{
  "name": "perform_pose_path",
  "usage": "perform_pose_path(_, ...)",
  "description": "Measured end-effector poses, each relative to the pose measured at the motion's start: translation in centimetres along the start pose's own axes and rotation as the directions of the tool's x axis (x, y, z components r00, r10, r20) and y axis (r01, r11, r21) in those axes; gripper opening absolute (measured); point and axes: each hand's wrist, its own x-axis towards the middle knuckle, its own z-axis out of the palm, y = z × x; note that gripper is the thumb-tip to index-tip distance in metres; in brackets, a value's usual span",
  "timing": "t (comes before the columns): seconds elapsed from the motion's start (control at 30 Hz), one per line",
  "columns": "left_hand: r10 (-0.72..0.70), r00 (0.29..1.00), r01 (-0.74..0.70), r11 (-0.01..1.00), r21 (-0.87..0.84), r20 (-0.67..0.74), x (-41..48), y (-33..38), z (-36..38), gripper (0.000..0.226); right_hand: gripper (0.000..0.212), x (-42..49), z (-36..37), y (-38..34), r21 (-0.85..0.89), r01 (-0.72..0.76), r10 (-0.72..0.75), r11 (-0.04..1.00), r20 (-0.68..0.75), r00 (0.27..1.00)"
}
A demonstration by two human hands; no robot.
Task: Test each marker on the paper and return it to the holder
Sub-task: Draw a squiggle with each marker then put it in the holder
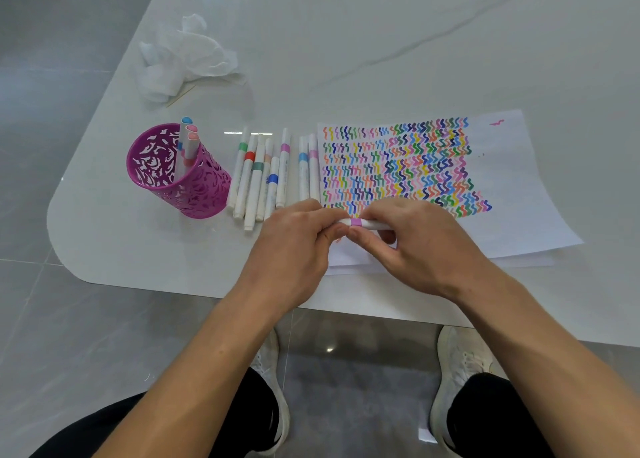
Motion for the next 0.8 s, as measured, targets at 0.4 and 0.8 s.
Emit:
perform_pose_path(0.4,-0.025,0.998,0.021,0.997,-0.068,-0.064,0.0,0.2,0.2,0.02,0.044,-0.5,0.1,-0.7,-0.084,0.015,-0.025,0.996,-0.123,0.992)
perform_pose_path(0.8,-0.12,0.987,0.112,0.991,-0.075,-0.103,0.5,-0.4,-0.2,0.022,0.042,-0.2,0.1,0.3,0.045,-0.111,0.114,0.993,-0.075,0.991)
